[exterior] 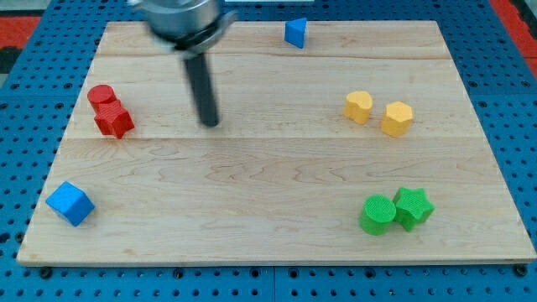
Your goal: Slide the blue triangle towards the top left
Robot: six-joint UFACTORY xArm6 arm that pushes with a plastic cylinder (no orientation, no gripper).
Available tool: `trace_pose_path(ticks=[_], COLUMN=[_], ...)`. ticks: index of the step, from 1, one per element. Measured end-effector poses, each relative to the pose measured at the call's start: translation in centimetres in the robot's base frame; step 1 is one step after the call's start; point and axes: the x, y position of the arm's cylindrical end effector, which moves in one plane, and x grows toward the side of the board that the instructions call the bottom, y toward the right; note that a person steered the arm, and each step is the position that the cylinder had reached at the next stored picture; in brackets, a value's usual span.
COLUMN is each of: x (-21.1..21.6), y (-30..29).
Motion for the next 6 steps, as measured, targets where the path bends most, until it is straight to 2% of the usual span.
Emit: trace_pose_path(ticks=[2,3,5,6], x=[-11.4,-14.2,-16.7,-16.5], y=[13.6,13.1,12.4,6.1])
